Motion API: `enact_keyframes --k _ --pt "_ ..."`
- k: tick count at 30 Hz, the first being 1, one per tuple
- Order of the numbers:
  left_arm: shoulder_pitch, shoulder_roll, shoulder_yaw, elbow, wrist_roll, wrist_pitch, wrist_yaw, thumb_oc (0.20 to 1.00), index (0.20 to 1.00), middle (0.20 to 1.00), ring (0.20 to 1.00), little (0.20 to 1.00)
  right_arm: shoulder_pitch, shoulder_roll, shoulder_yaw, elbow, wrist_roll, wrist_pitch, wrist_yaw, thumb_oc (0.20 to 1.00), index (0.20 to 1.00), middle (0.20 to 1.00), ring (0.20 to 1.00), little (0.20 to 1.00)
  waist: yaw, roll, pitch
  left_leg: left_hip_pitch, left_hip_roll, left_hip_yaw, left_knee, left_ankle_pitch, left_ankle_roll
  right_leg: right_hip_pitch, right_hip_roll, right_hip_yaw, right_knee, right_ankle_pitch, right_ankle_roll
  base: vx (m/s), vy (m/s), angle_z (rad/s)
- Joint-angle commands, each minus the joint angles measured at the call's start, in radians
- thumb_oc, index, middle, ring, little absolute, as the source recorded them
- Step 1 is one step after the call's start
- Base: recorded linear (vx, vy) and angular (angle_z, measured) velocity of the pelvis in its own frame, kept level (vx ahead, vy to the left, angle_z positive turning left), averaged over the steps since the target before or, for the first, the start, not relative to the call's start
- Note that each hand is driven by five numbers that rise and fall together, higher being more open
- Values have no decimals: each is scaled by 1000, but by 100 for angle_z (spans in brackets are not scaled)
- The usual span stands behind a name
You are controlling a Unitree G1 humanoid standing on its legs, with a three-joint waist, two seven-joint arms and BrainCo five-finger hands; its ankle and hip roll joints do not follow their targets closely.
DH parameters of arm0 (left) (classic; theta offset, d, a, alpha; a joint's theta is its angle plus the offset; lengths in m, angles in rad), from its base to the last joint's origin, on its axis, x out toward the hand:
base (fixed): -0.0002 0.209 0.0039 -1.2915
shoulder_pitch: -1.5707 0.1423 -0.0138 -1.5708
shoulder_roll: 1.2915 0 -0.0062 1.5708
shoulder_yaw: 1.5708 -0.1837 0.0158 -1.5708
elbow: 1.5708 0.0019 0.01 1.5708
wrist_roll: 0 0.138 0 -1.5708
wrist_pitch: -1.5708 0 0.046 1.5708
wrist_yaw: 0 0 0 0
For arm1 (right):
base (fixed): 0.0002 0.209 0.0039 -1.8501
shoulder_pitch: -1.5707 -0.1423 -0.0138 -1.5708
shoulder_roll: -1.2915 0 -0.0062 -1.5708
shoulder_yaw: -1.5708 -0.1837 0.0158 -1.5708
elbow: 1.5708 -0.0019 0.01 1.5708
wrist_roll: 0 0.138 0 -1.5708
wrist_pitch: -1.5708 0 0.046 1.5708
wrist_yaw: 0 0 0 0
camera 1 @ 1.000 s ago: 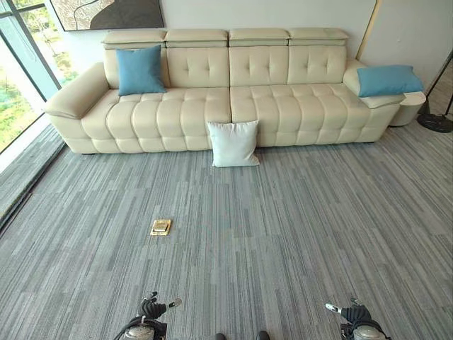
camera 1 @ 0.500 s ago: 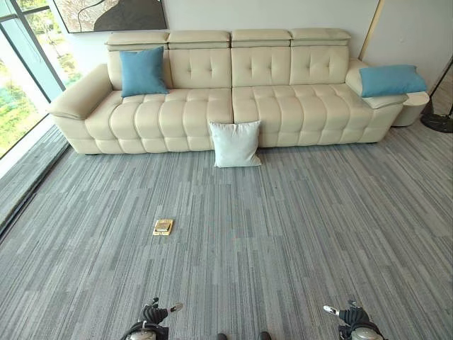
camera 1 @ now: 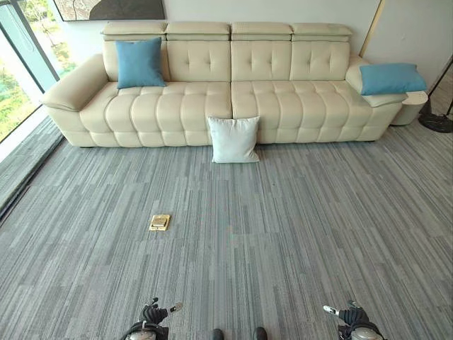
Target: Pick up all the scattered cushions and arrange them neatly on the sofa.
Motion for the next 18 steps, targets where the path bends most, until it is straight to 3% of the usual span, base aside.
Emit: enact_keyframes --k 1,7,11,12,16,18 --pt "-66 11 11 19 -28 -24 16 1000 1000 1000 1000 1000 -46 -15 22 9 8 -8 -18 1000 1000 1000 1000 1000 13 -16 33 39 10 -35 0 -124 -24 35 -76 9 16 -143 111 0 0 0" --pt "-72 11 17 13 -34 -25 39 1000 1000 1000 1000 1000 -50 -12 24 4 11 -10 -30 1000 1000 1000 1000 1000 19 -17 47 29 3 -38 0 -126 -14 21 -81 11 34 -151 115 16 32 0" --pt "-77 15 18 -11 -46 -30 55 1000 1000 1000 1000 1000 -55 -8 24 -5 4 -4 -37 1000 1000 1000 1000 1000 19 -10 68 17 -8 -44 0 -124 11 -66 -88 18 187 -181 124 6 152 -1" --pt "-76 17 21 -33 -46 -28 59 1000 1000 1000 1000 1000 -41 -8 19 -18 0 4 -34 1000 1000 1000 1000 1000 10 -2 101 31 -27 -59 12 -134 40 -159 -105 26 406 -156 148 26 188 2" --pt "-79 16 20 -36 -46 -29 62 1000 1000 1000 1000 1000 -34 -5 21 -20 -4 7 -36 1000 1000 1000 1000 1000 2 10 127 49 -29 -64 6 -138 48 -252 -104 35 570 -107 148 48 134 1" --pt "-87 12 14 -27 -35 -33 58 1000 1000 1000 1000 1000 -36 -8 19 -10 -4 8 -37 1000 1000 1000 1000 1000 -6 14 129 82 -37 -72 0 -160 41 -290 -105 -9 500 -123 129 208 46 12"
